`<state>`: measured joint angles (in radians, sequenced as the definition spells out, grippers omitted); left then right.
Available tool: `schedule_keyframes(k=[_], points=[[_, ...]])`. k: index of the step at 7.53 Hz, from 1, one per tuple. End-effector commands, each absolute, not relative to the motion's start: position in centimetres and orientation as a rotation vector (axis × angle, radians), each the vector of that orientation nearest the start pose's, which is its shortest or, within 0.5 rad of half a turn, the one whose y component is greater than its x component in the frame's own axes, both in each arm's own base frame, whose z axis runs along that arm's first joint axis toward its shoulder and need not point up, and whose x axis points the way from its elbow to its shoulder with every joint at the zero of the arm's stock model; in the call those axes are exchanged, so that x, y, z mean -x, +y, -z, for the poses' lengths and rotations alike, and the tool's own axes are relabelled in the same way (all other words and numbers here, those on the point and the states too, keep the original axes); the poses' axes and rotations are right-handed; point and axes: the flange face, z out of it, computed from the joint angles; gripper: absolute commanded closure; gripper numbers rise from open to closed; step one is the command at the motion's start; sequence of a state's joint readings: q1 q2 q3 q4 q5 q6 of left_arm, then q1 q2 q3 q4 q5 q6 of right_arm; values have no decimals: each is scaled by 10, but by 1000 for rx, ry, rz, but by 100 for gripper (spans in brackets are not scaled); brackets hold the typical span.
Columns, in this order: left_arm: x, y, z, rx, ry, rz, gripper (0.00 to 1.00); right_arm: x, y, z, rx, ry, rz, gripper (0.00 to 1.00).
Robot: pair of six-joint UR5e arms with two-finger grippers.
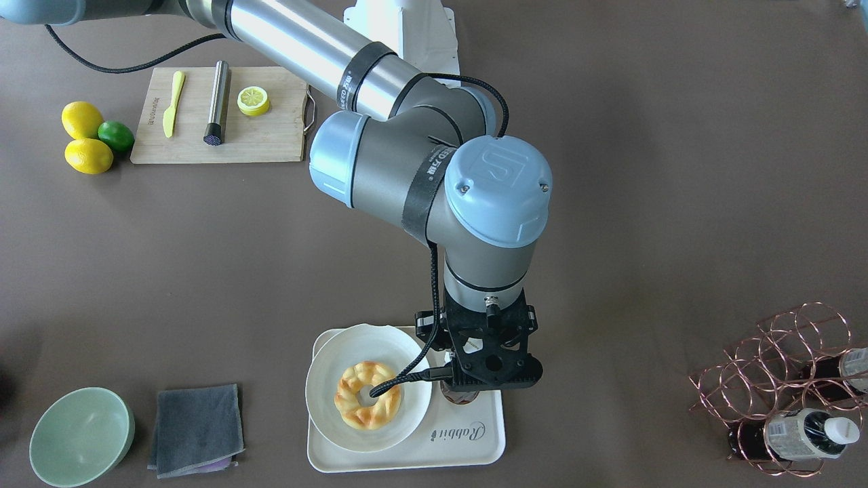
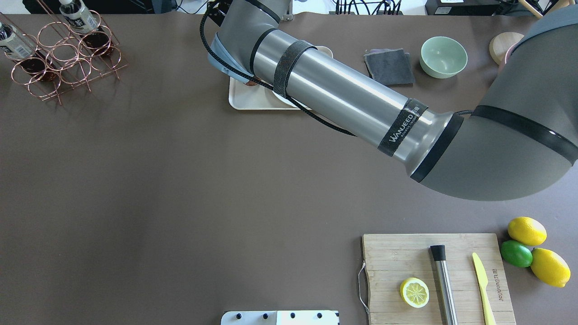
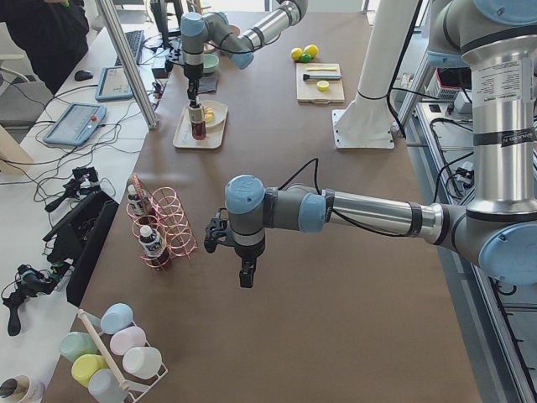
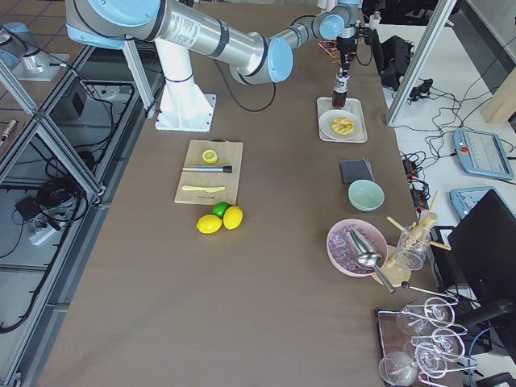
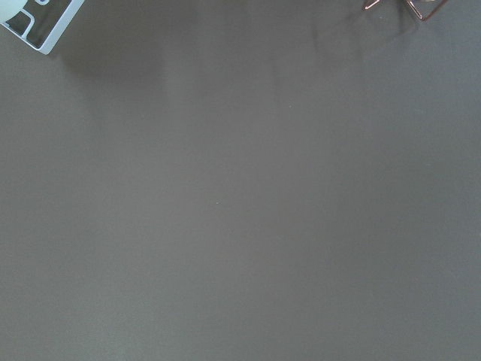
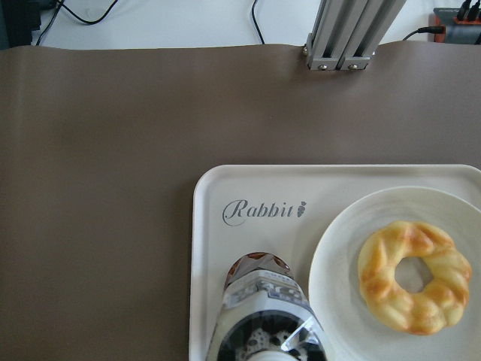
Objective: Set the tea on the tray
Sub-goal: 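Lift the tea bottle with the right gripper and carry it over the tray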
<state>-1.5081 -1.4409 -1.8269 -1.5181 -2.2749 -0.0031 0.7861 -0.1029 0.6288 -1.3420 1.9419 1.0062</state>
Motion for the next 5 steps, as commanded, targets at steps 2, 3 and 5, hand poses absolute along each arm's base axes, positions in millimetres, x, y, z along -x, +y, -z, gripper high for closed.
schedule_keyframes(k=[2,3,5], points=[[40,-456,-605,-46,706,-83,2,567,-704,-10,-199,-802,-67,93],[40,-458,-605,-46,706,-83,2,567,-704,-10,-201,-800,-68,50],[41,-460,-603,-51,706,-83,2,568,-706,-14,-206,-788,-75,21]])
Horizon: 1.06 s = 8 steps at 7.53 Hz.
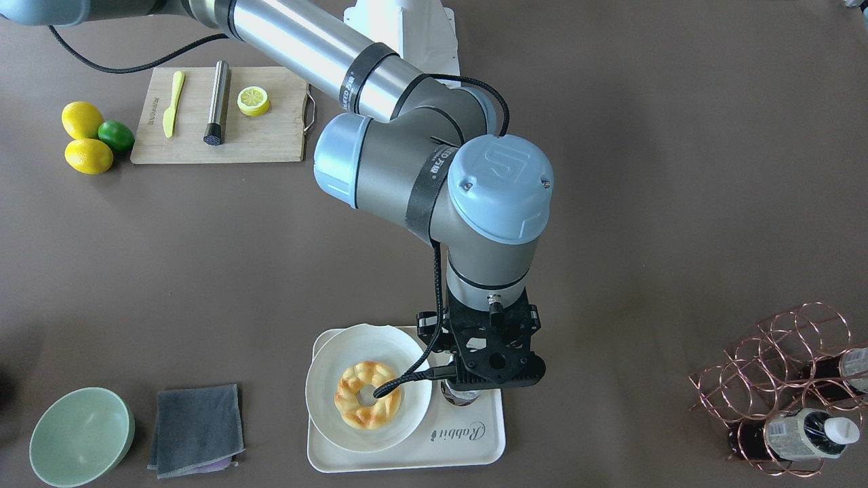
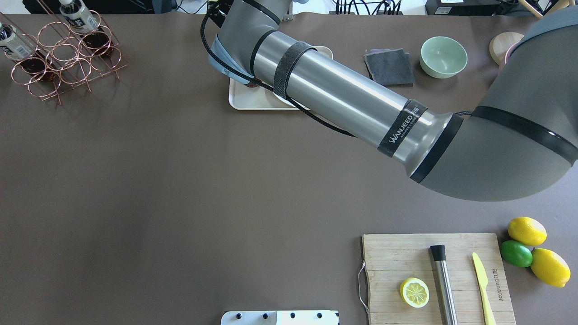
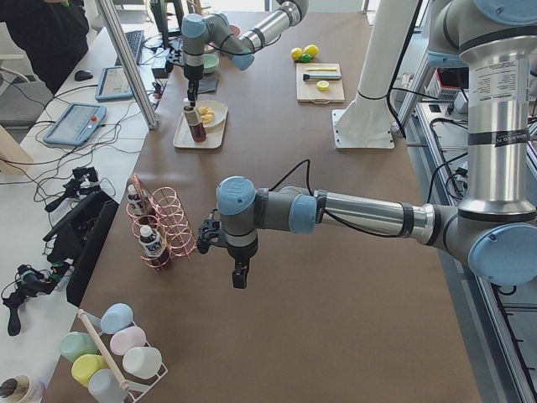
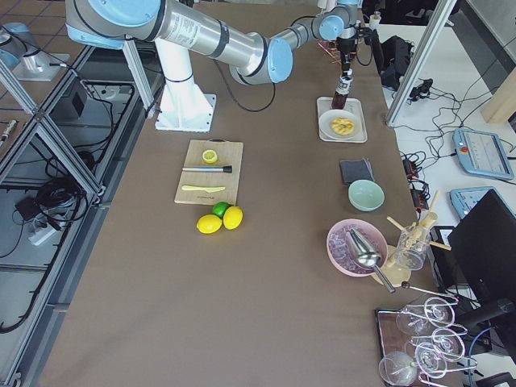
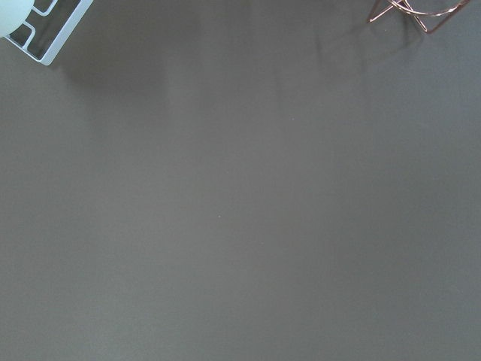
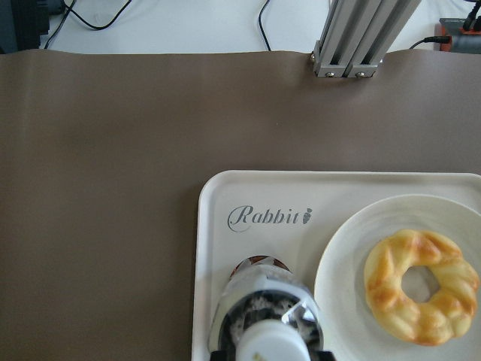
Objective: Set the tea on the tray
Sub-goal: 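Lift the tea bottle with the right gripper and carry it over the tray, then lower the tea bottle onto the tray beside the plate and release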
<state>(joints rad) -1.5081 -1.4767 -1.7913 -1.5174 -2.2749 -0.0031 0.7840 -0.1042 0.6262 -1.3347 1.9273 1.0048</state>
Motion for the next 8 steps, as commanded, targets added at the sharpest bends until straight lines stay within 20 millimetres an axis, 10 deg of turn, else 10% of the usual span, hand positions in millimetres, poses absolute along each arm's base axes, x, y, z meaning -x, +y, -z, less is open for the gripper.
schedule_keyframes(k=[1,5,8], points=[[40,-460,-603,-50,706,-83,2,568,-706,-14,-205,-786,-75,2],[41,-460,-603,-51,704,-83,2,551,-708,8,-231,-818,-53,1],[41,-460,-602,-52,706,-83,2,482,-673,78,-135,-824,-34,1]])
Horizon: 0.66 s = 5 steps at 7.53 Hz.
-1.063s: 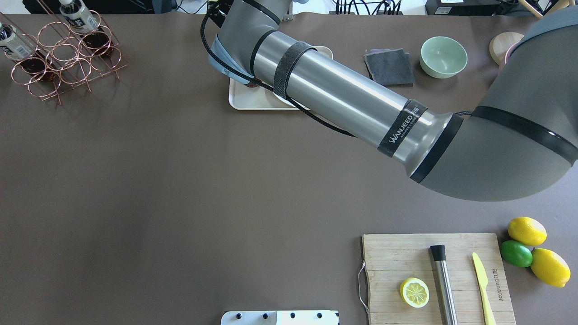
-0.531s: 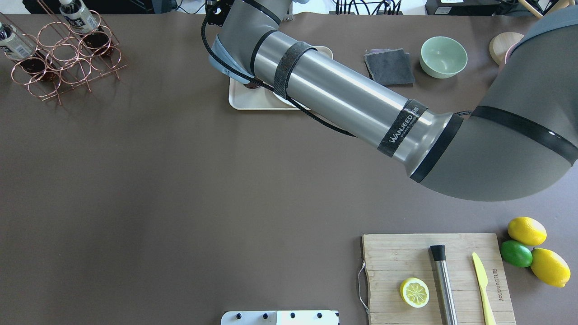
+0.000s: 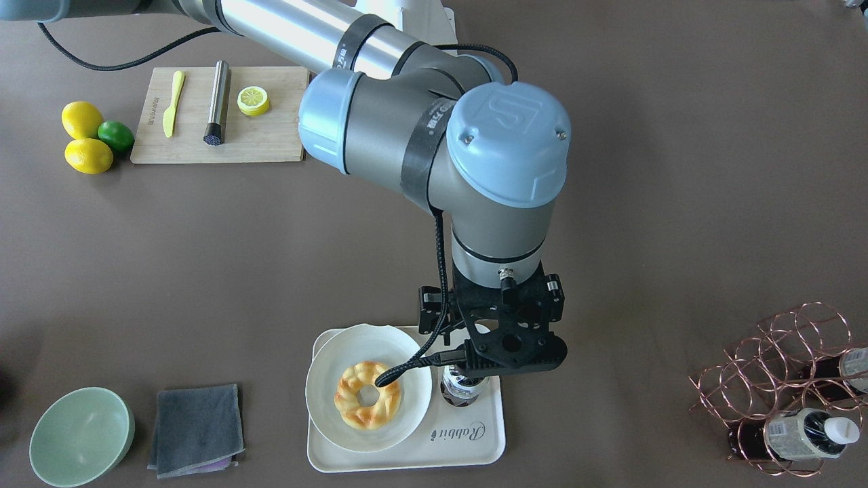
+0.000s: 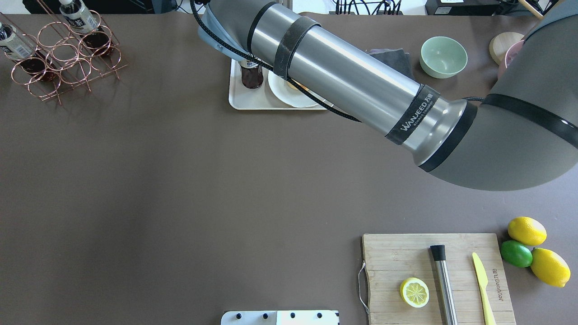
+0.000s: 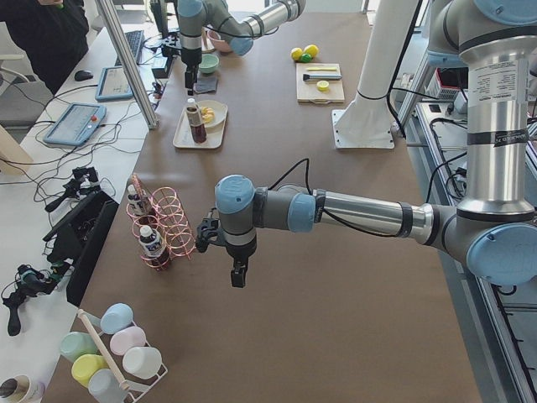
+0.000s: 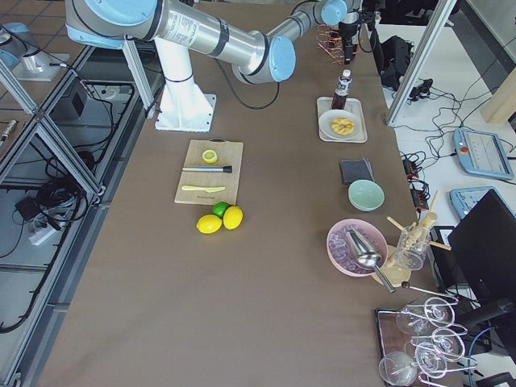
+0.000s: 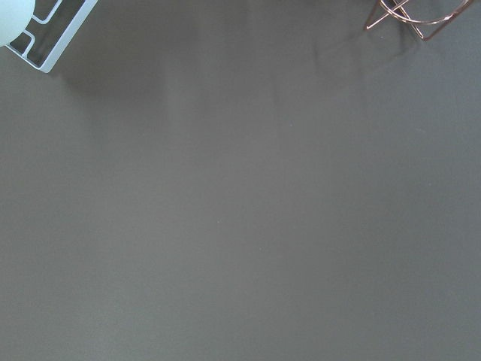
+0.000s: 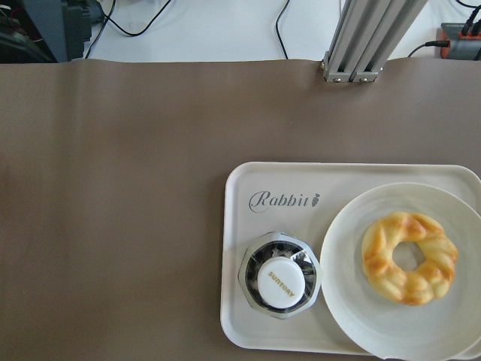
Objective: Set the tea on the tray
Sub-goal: 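Lower the tea bottle onto the tray beside the plate and release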
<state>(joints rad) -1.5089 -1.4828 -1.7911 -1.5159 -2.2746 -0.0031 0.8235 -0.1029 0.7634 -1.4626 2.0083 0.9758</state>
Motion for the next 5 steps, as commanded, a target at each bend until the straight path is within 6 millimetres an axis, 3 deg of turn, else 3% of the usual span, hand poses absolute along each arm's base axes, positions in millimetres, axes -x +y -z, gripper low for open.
schedule_keyframes(k=[1,2,3,5], points=[[41,-458,-602,-52,706,-83,2,457,-661,89,-118,-805,-10,0],[41,-455,-606,-44,709,-82,2,433,-650,78,-108,-763,30,0],[41,-452,-610,-36,713,-77,2,397,-644,45,-101,-715,74,0],[50,-449,-612,-67,714,-126,2,314,-627,-40,-30,-637,133,0]])
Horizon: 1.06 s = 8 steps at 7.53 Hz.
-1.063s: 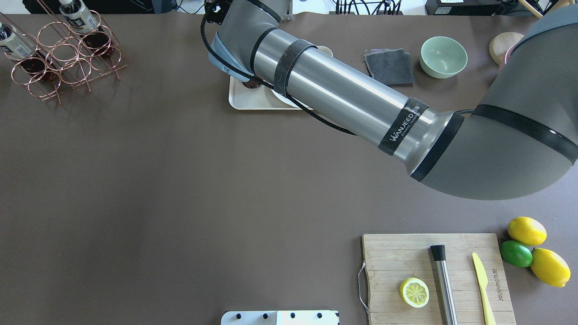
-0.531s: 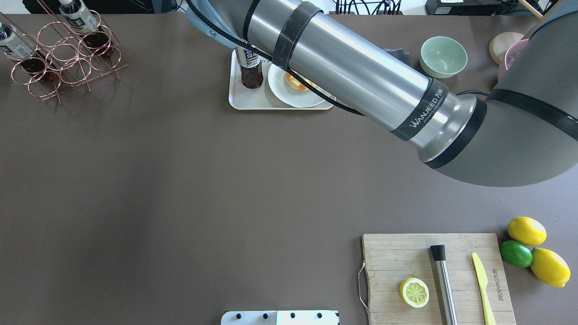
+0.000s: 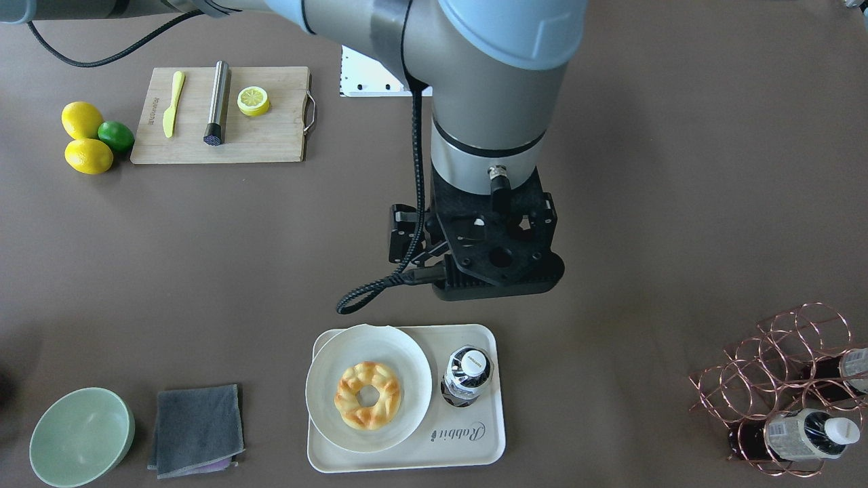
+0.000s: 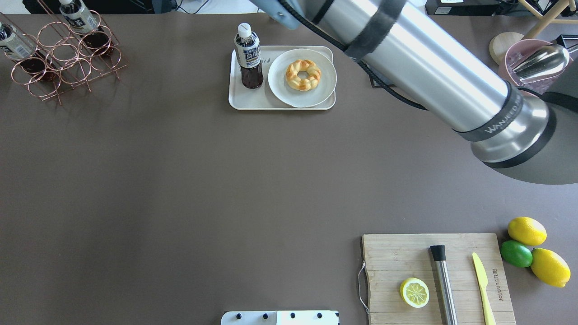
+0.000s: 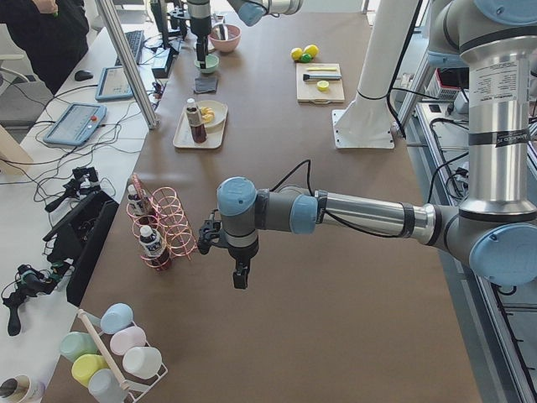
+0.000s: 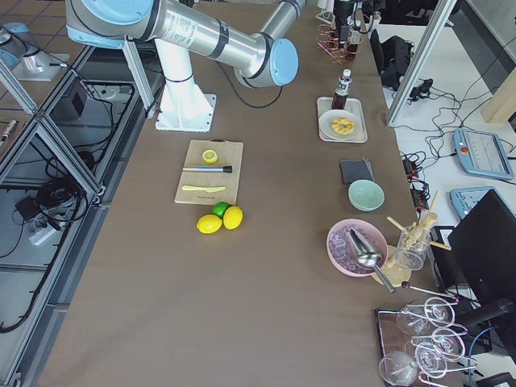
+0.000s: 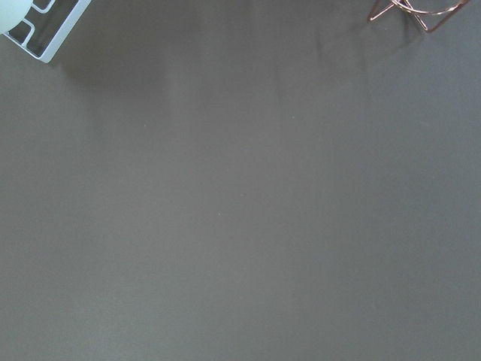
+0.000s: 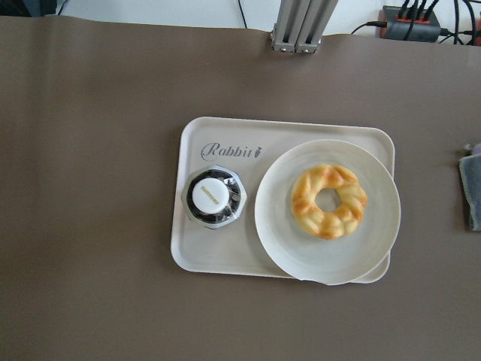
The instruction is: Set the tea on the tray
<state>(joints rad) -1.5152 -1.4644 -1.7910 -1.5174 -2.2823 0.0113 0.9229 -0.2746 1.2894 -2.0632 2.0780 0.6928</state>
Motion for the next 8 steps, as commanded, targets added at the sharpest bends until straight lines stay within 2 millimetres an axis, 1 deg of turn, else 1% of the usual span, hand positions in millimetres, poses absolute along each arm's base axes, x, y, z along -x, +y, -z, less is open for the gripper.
schedule_keyframes(k=[1,2,3,4,5,6,7,8], points=[[60,-436,-618,-71,715,-117,2,276,-618,-81,-17,-607,165,0],[68,-435,-620,-72,713,-98,2,224,-611,-141,-20,-587,217,0],[70,-434,-623,-68,708,-93,2,172,-607,-216,12,-586,241,0],[71,-434,-623,-69,706,-90,2,117,-608,-282,30,-570,301,0],[73,-434,-623,-70,703,-87,2,78,-601,-334,61,-562,332,0],[75,-433,-624,-70,703,-82,2,45,-591,-376,96,-560,335,0],[75,-434,-623,-72,704,-81,2,14,-581,-409,124,-567,320,0],[75,-437,-620,-79,704,-85,2,-10,-568,-449,130,-603,296,0]])
